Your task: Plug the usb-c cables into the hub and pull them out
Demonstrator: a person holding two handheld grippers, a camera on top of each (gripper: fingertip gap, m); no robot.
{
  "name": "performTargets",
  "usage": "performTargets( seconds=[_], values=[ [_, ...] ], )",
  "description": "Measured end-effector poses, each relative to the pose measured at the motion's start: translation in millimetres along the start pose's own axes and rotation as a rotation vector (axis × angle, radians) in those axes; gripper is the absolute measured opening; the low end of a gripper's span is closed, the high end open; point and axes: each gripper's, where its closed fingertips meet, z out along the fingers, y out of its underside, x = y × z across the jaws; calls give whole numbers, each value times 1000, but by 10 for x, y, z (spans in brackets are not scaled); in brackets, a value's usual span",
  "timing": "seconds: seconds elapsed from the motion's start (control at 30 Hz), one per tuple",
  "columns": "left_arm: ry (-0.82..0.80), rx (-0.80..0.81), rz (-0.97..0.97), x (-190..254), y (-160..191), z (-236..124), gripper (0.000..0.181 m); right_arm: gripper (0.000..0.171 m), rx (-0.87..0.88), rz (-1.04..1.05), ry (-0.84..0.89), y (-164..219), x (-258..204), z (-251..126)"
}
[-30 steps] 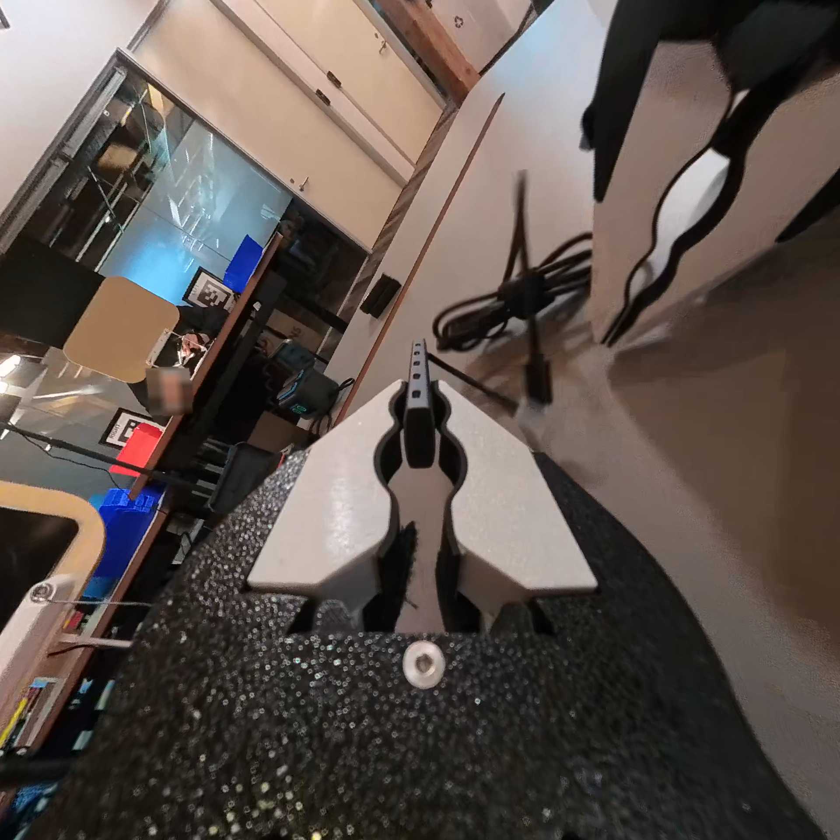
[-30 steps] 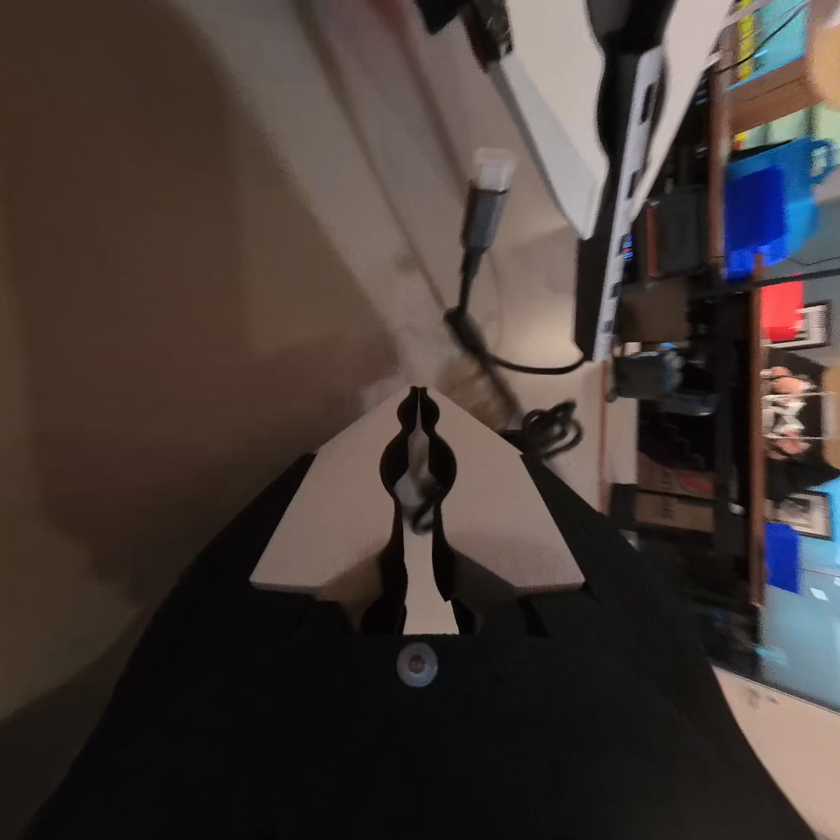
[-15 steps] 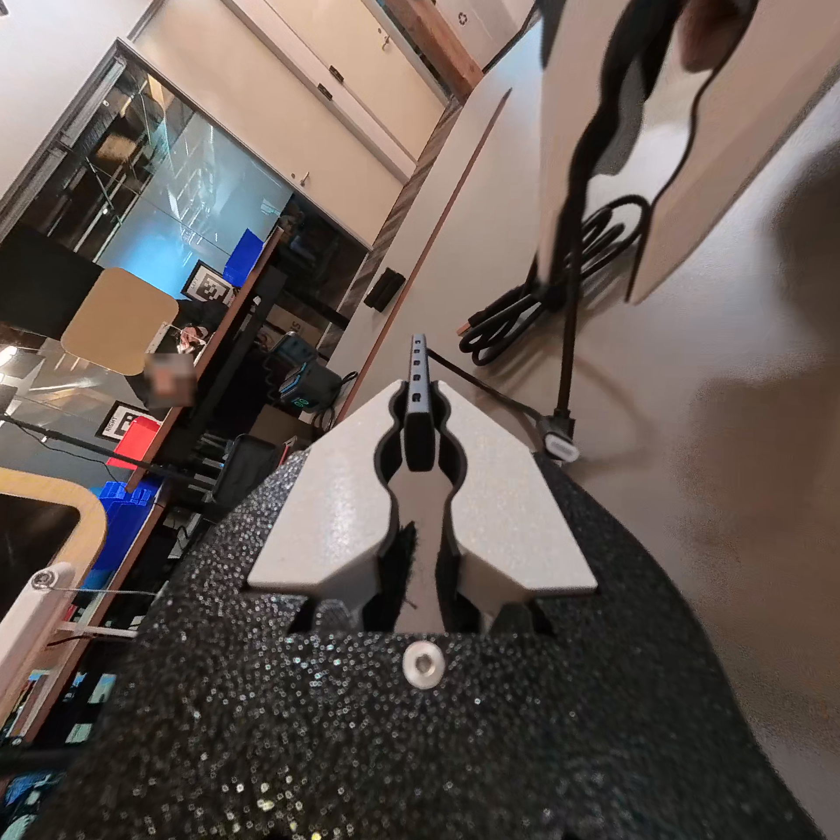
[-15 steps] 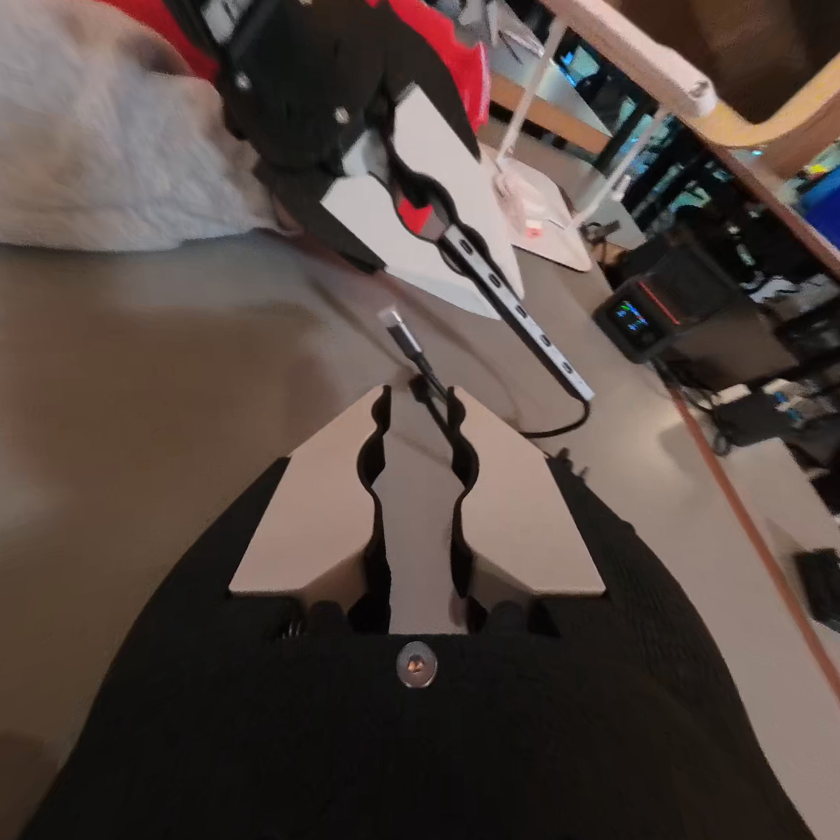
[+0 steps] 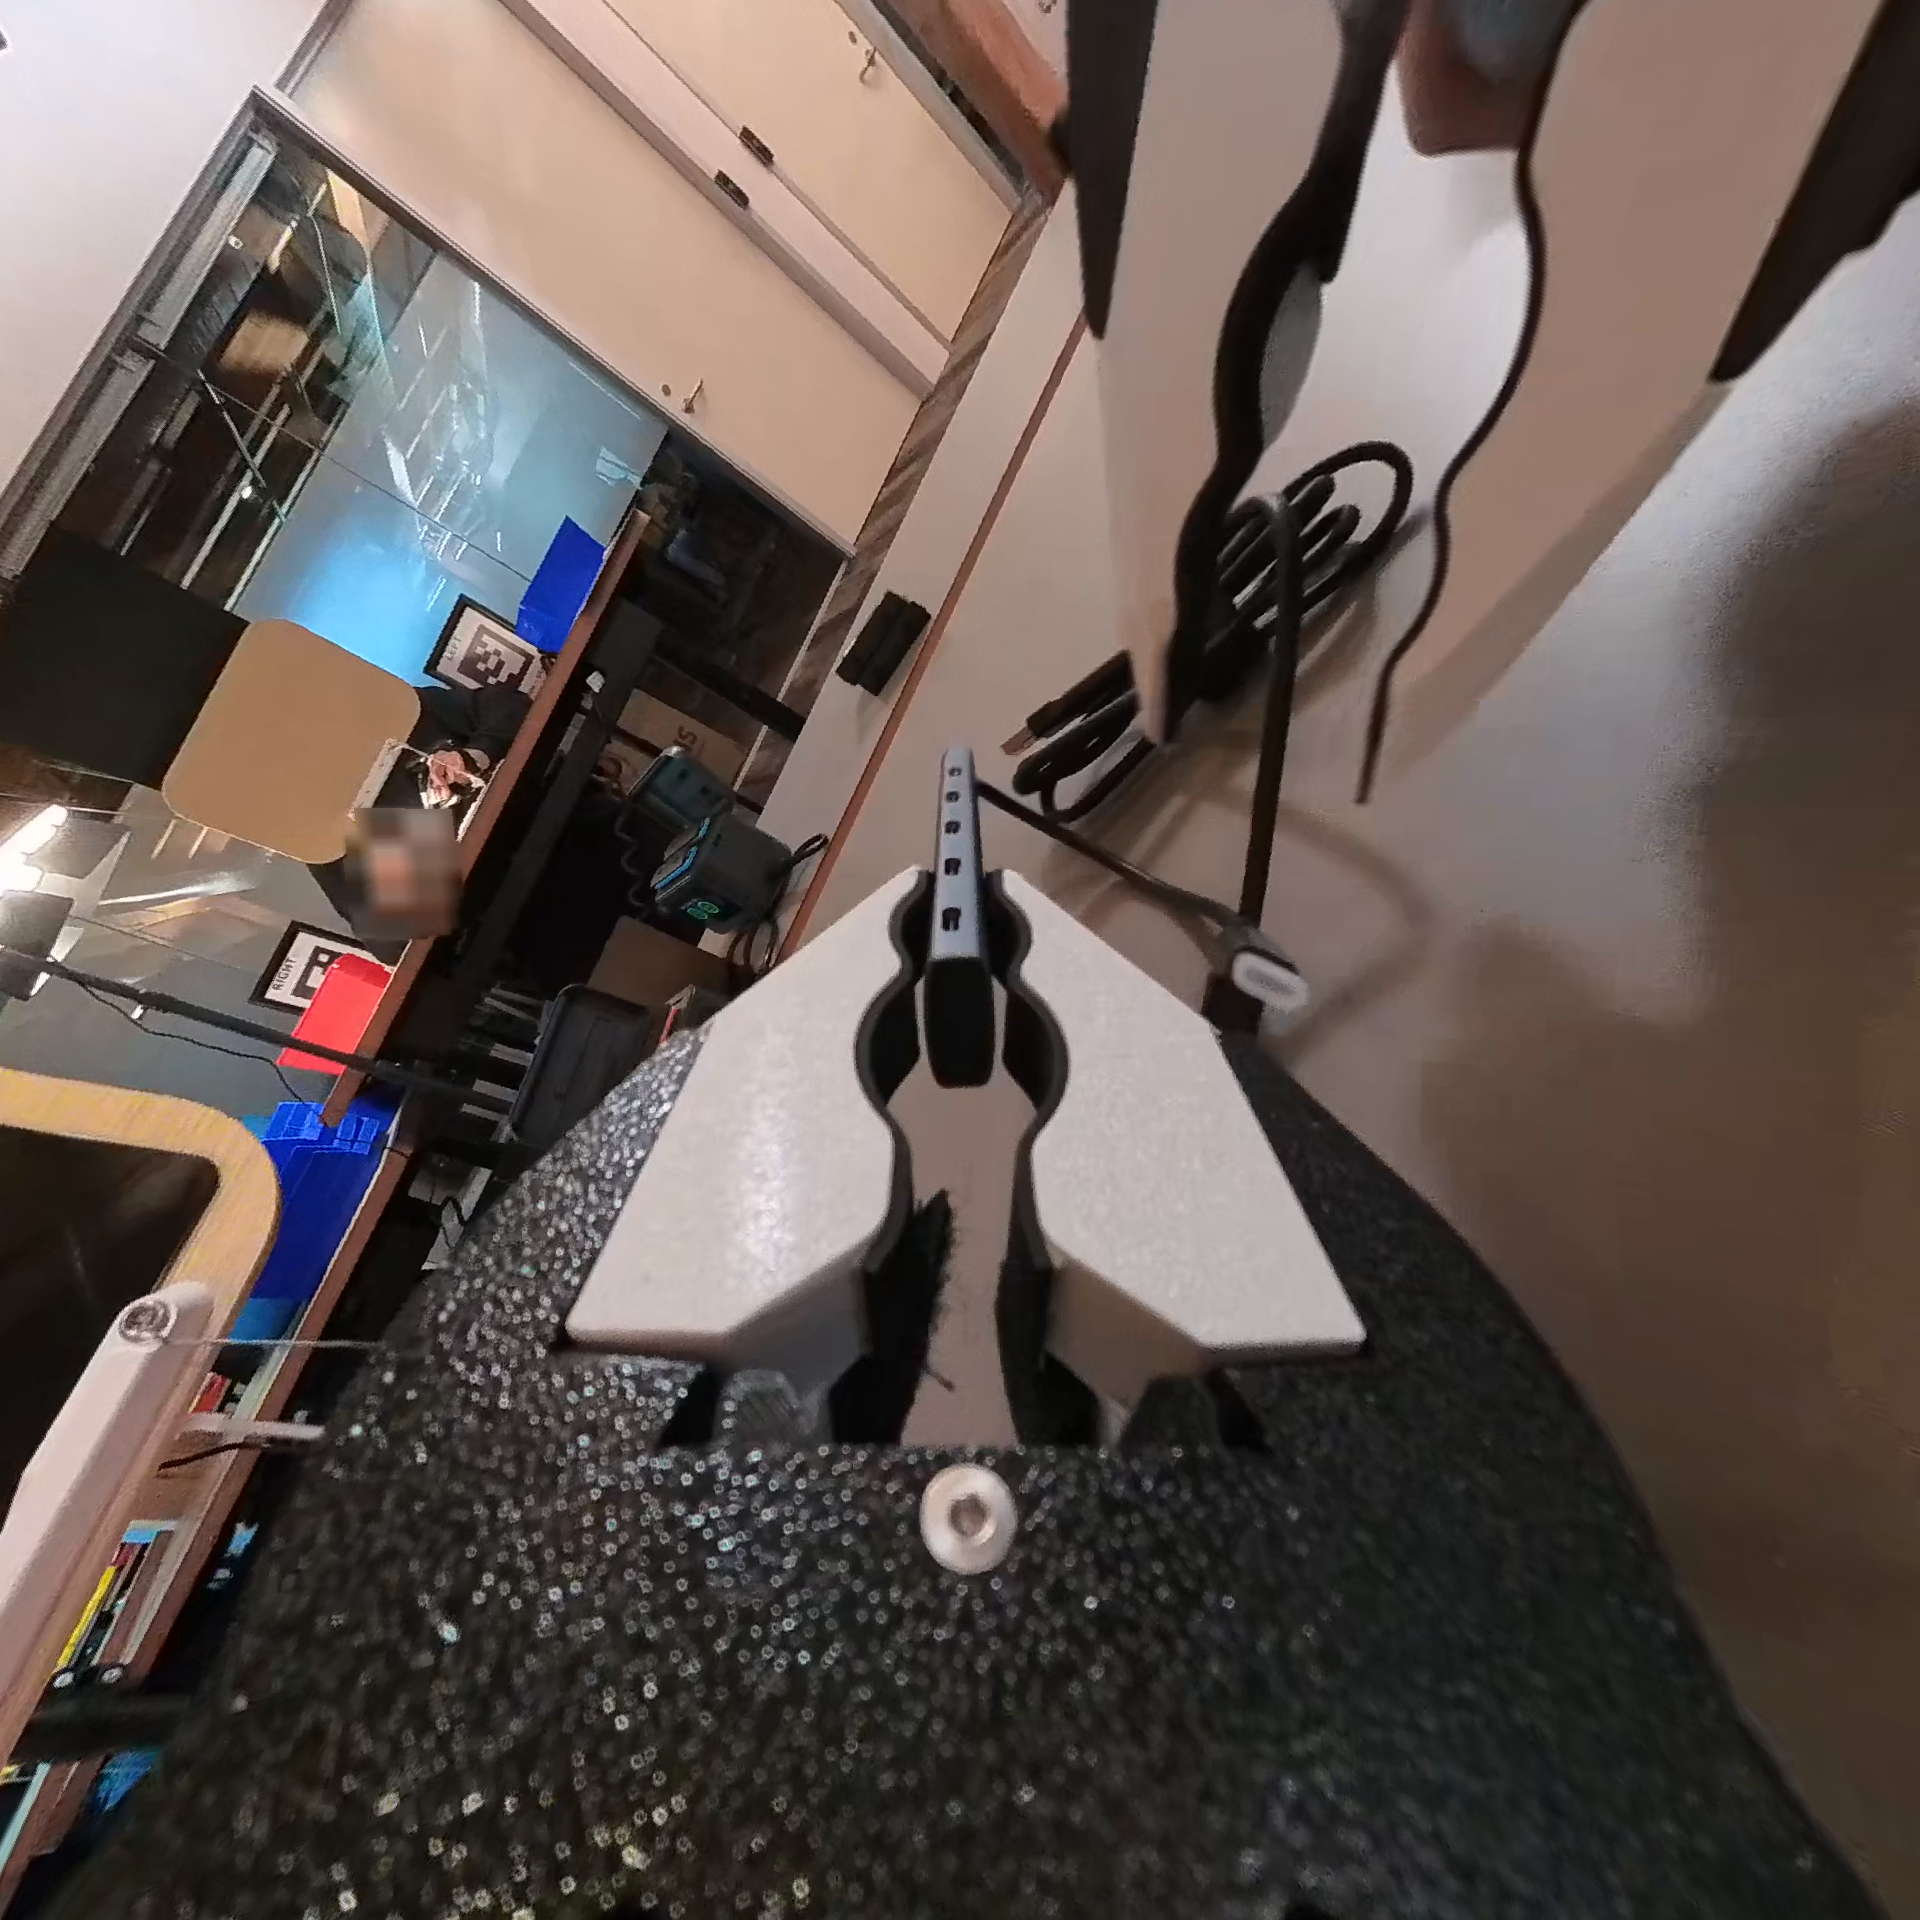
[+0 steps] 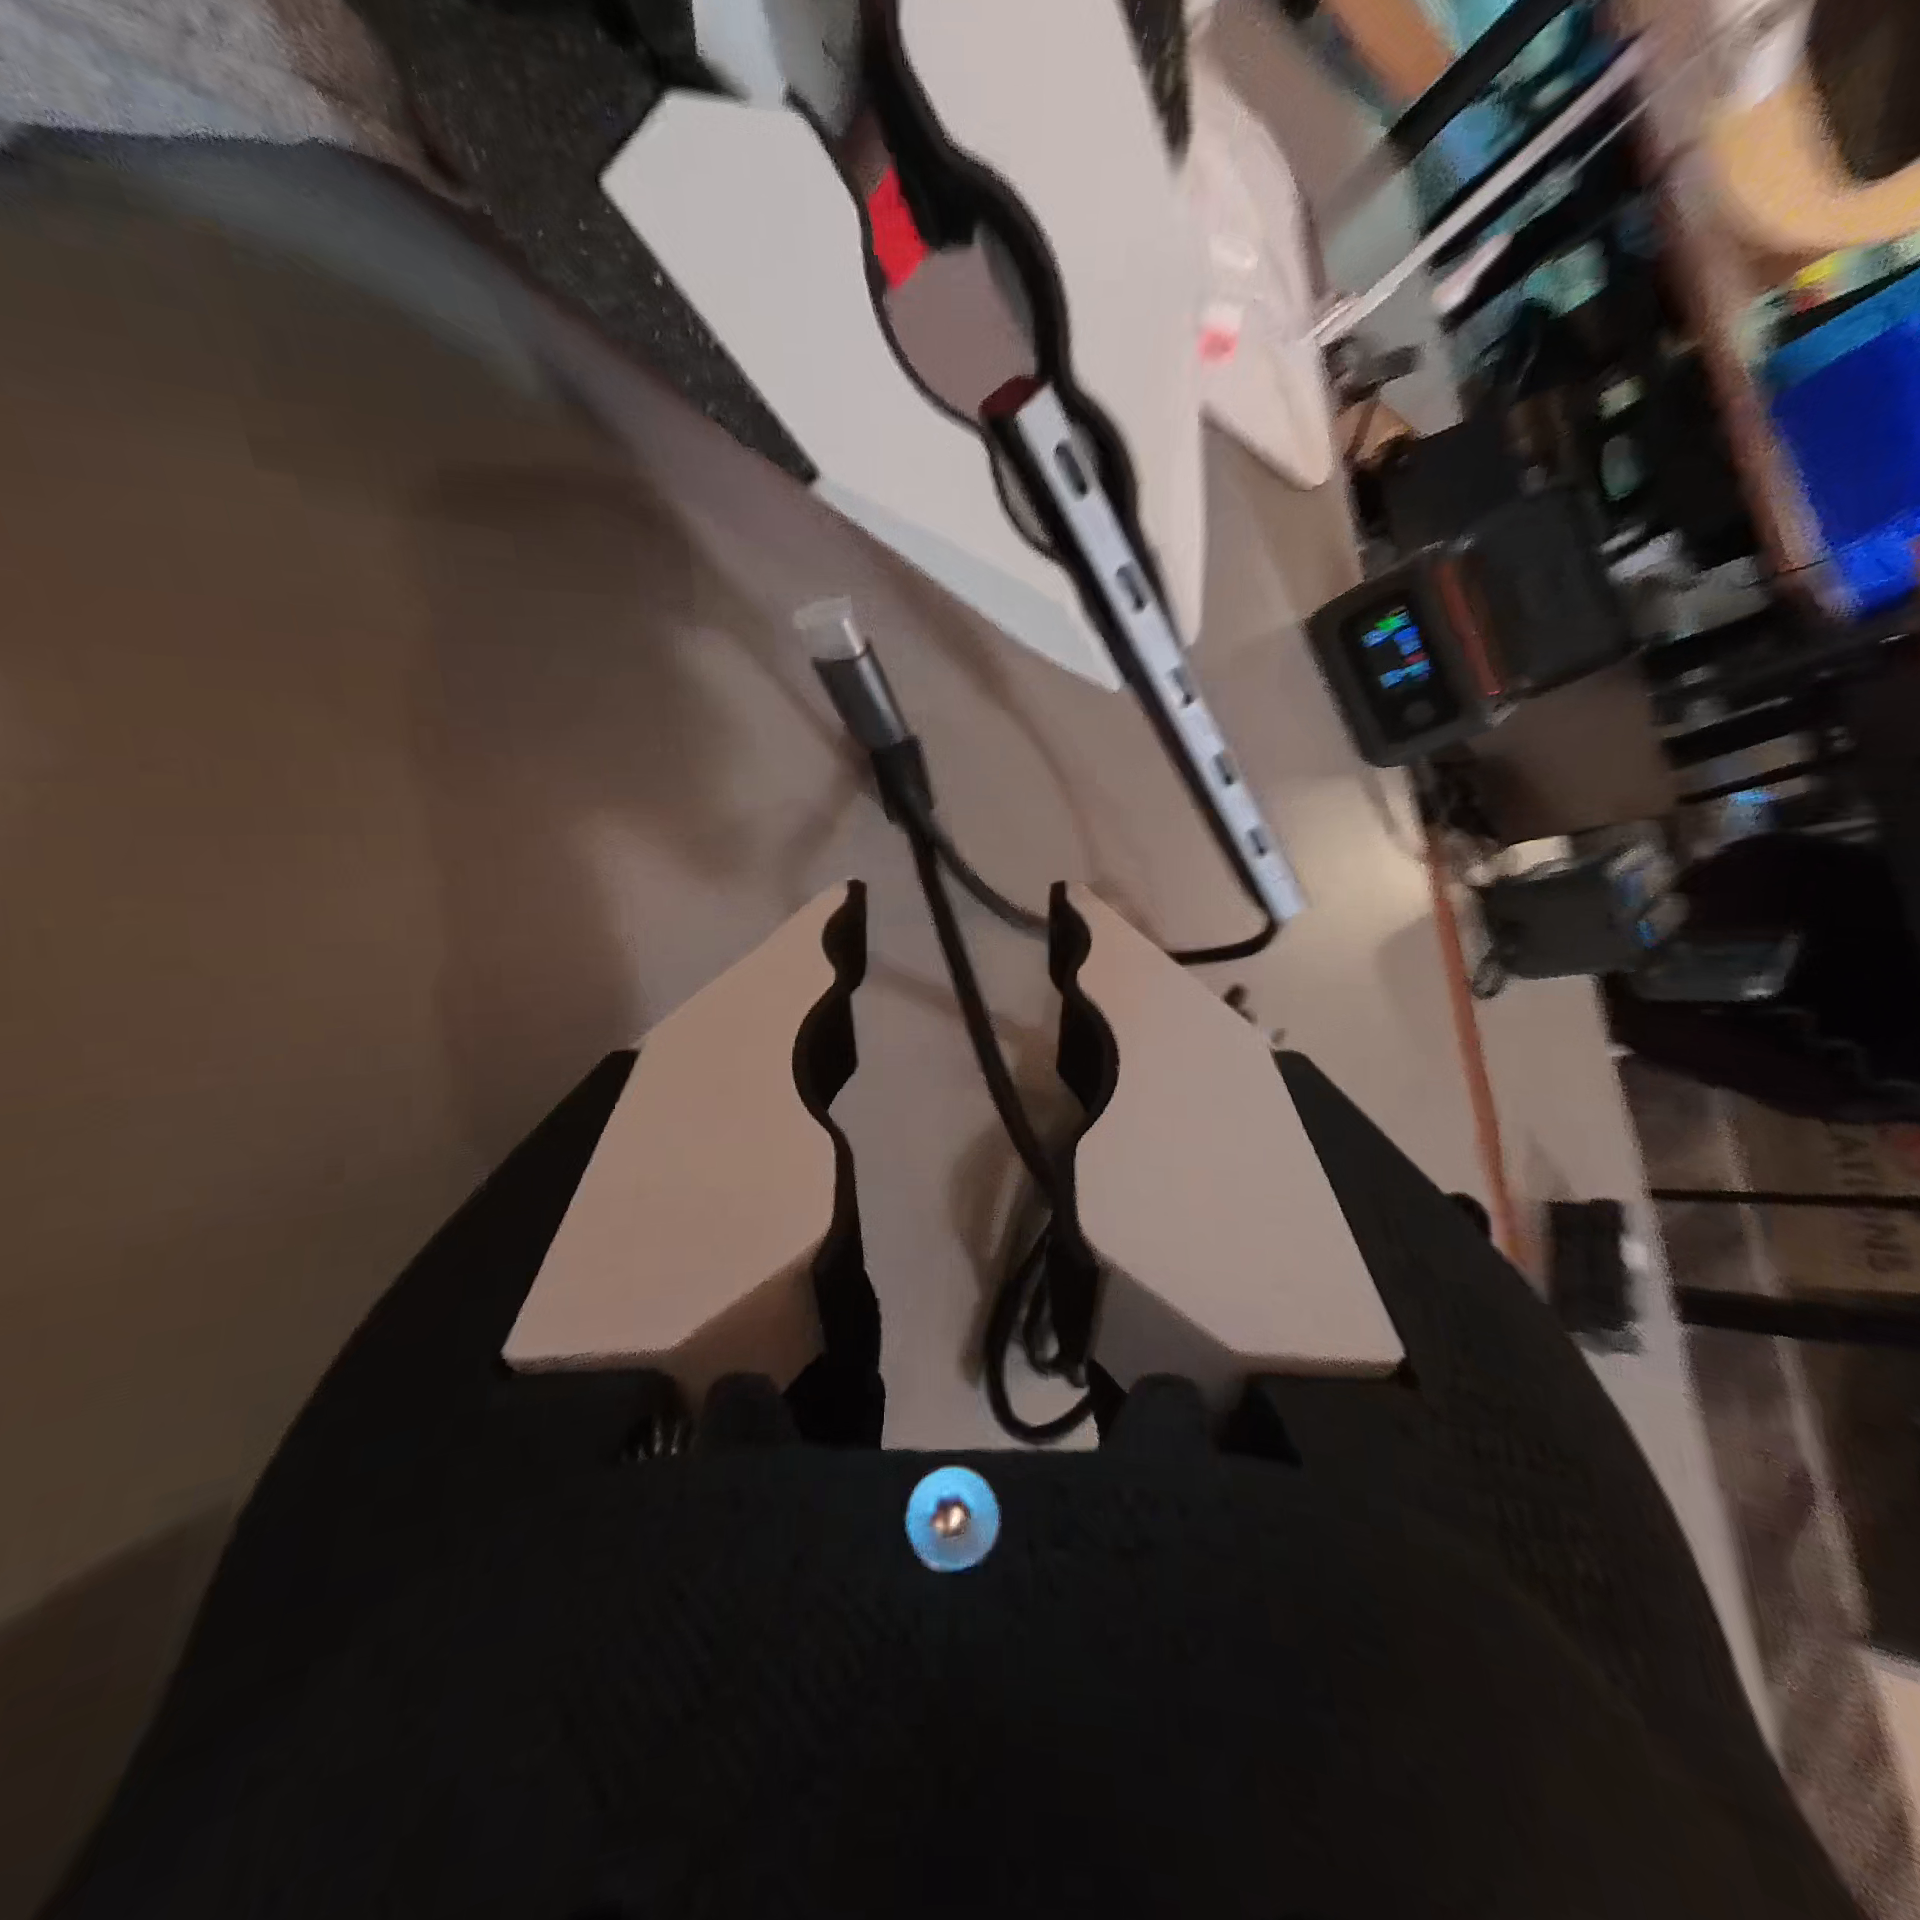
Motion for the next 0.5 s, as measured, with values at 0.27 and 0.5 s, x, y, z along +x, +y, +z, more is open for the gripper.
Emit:
performTargets(
  seconds=[0.27, 0.5],
  values=[
    [-2, 0, 22, 10, -10, -8, 8, 30, -181, 43, -144, 218, 46, 172],
    [-23, -52, 92, -8, 85, -16, 9, 2, -185, 223, -78, 235, 65, 147]
  ],
)
